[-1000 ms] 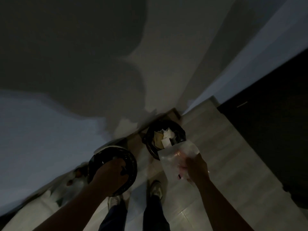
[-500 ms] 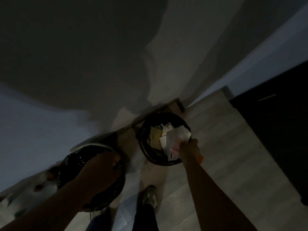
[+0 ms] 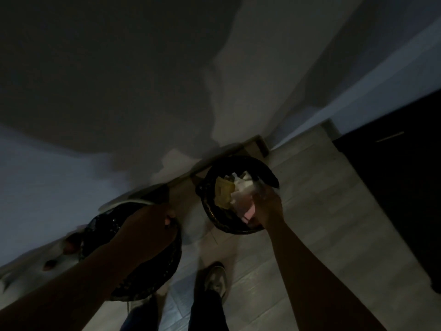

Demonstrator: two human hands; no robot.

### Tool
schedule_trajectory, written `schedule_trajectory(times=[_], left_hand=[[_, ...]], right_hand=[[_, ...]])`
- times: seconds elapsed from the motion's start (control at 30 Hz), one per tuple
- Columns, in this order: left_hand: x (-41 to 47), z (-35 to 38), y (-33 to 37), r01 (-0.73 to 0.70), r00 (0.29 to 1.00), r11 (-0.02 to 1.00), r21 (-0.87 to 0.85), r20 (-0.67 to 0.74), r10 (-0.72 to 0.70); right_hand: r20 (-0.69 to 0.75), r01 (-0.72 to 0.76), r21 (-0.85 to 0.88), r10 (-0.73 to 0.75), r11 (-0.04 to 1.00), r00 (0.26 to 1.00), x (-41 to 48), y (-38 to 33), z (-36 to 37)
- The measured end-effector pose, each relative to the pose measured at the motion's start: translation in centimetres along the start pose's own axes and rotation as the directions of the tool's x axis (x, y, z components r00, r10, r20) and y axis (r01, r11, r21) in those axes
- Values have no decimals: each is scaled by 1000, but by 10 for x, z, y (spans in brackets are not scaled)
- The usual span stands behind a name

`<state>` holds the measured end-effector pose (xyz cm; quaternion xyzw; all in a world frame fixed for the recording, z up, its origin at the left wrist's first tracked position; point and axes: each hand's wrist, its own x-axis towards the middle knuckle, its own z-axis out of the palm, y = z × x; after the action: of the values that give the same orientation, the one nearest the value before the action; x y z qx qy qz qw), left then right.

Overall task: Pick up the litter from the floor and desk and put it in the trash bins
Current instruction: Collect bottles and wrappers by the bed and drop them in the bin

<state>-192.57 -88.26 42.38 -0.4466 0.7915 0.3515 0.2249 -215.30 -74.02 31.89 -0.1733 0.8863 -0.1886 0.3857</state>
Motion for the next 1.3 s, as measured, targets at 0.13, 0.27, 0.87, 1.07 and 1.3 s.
schedule_trajectory(times=[0.13, 0.27, 0.87, 1.07, 1.3], left_hand=[[-8, -7, 1, -1, 999, 1000, -31, -50, 0], [-22, -15, -1, -49, 996, 999, 3, -72, 50], [-194, -137, 10, -183, 979, 968, 172, -57, 195], [-266, -176, 21, -190, 977, 973, 129, -71, 200], [-324, -197, 47, -63, 979, 998, 23, -191, 66]], right_hand=[[27, 125, -180, -122, 976, 992, -11, -6, -10], [105, 231, -291, -209, 928, 972, -48, -13, -25], [241, 459, -386, -392, 800, 888, -272, -131, -119], [250, 469, -310, -405, 827, 879, -342, -179, -151], [305, 581, -275, -503, 766, 808, -371, -222, -190]])
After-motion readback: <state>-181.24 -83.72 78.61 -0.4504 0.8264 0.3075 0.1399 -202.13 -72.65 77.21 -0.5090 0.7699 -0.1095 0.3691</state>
